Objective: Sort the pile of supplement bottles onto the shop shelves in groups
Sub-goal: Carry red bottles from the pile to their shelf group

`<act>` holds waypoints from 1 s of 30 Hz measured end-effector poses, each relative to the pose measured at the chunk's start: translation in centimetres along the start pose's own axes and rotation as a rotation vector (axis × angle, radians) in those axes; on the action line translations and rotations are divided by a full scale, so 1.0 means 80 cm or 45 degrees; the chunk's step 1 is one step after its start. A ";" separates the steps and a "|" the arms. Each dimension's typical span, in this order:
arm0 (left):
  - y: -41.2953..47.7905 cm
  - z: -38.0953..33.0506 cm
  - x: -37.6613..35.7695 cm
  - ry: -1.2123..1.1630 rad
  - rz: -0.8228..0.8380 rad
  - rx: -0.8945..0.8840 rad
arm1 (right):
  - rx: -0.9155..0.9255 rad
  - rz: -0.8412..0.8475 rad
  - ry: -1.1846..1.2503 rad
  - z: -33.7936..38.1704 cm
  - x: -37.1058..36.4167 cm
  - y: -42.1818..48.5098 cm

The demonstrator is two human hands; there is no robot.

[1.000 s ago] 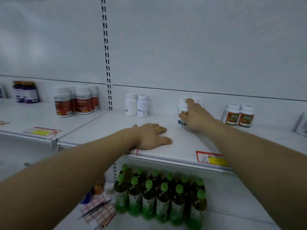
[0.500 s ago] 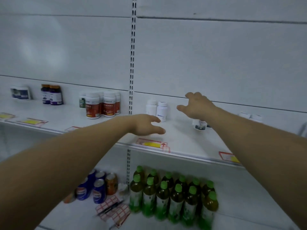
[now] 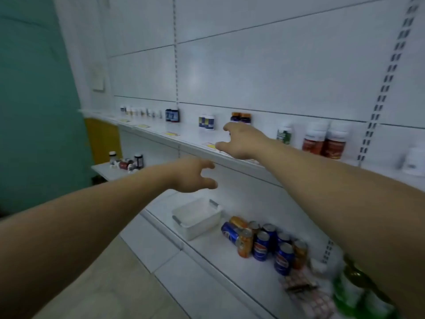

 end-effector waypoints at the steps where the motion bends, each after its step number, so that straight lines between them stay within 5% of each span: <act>1: -0.011 0.033 -0.002 0.009 0.013 0.038 | 0.059 0.011 0.015 0.038 -0.013 0.016; 11: -0.027 0.297 -0.025 -0.136 -0.009 0.434 | 0.397 0.195 0.098 0.267 -0.167 0.157; 30: 0.183 0.639 0.008 -0.229 -0.066 0.698 | 0.383 0.464 0.102 0.361 -0.409 0.528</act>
Point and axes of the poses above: each hand's wrist, its own y-axis towards the middle knuckle, its own x-axis out of the back of the hand, z = x × y, the point moved 8 cm from there along y, towards the middle knuckle, and after that the axes turned 7 degrees about -y, right-handed, at the moved point
